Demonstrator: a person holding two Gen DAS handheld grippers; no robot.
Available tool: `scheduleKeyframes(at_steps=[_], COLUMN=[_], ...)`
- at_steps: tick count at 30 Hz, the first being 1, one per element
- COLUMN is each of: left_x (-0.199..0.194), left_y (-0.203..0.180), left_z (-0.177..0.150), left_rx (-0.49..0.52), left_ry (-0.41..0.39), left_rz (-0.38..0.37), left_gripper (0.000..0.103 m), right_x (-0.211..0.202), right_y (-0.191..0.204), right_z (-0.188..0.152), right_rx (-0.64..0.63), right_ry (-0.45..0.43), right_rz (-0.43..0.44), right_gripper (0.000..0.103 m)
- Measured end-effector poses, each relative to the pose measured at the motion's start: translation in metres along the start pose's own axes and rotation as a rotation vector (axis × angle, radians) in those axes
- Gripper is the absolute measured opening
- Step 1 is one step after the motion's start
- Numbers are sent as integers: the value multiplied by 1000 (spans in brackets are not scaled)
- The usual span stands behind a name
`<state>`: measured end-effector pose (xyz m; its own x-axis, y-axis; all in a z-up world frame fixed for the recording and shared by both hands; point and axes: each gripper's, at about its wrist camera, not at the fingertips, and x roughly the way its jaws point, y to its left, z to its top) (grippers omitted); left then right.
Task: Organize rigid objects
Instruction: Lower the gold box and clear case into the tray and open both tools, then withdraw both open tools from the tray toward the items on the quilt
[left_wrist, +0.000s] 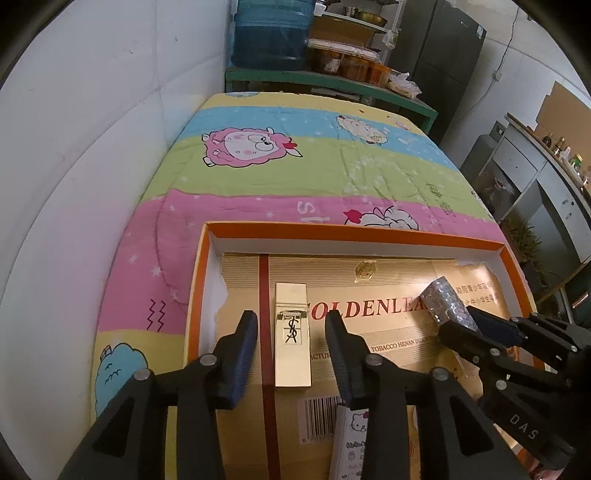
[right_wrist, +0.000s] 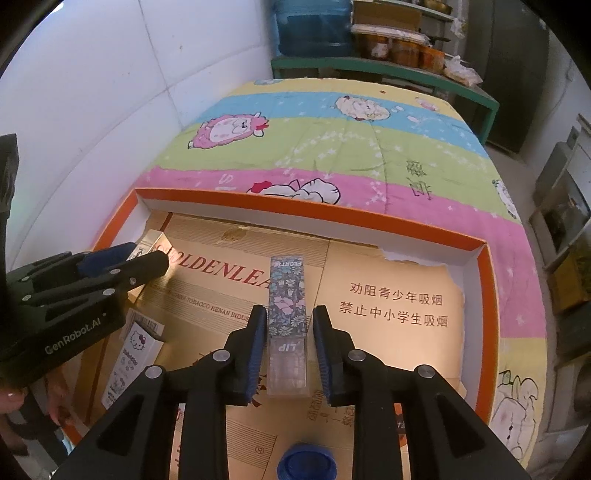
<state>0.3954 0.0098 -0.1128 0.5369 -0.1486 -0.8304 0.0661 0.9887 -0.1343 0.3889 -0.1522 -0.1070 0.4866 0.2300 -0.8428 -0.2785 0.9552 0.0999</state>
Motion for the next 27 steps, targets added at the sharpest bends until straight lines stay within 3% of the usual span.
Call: scheduleKeyframes(at_steps=[7, 27], left_x=[-14, -89], left_y=[0, -17], left_z=[1, -18], left_rx=[-10, 21], left_ry=[-35, -175], left_rz=[-2, 16], left_gripper=[38, 38], right_x=[-10, -70], right_y=[2, 11], right_z=[-2, -25], right_rx=[-15, 16], right_ry=[-24, -106], right_rz=[-33, -12], right_gripper=[27, 27])
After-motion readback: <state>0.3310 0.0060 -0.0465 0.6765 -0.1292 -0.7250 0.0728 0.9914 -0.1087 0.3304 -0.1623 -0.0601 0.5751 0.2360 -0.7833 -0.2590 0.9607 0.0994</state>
